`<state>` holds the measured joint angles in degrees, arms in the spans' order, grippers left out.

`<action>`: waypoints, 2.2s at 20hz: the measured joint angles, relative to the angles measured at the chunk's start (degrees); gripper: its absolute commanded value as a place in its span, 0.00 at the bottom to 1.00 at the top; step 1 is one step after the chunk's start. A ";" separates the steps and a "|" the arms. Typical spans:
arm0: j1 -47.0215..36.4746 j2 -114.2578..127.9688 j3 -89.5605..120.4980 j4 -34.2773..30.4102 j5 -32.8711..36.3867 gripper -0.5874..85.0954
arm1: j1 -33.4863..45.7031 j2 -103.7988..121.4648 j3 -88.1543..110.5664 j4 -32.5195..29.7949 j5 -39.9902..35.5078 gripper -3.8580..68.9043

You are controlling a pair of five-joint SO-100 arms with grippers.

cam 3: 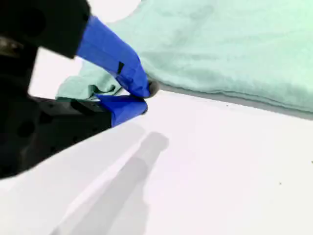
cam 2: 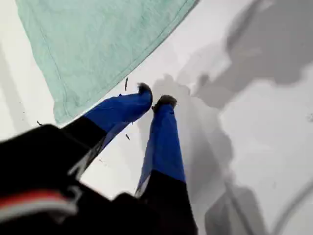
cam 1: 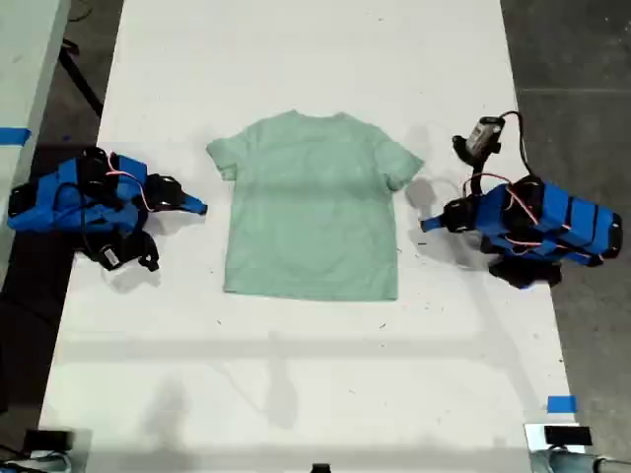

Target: Fold t-shirt

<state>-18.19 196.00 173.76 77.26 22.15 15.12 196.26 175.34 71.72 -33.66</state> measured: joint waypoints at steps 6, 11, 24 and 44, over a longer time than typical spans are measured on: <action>5.36 -0.09 0.00 1.49 -17.58 0.09 | -1.93 -0.18 0.53 -0.97 42.63 0.04; 5.01 -0.09 0.00 1.49 -18.46 0.08 | -2.20 0.53 0.53 -0.97 51.59 0.04; 5.71 -7.82 -7.73 -0.97 -22.50 0.01 | -4.57 -6.59 -9.14 0.26 46.76 0.04; -25.14 -76.38 -73.74 8.53 3.34 0.01 | 25.75 -76.64 -83.14 17.23 8.88 0.03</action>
<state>-43.33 119.62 100.02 85.78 25.49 40.87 119.62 92.20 88.95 -24.79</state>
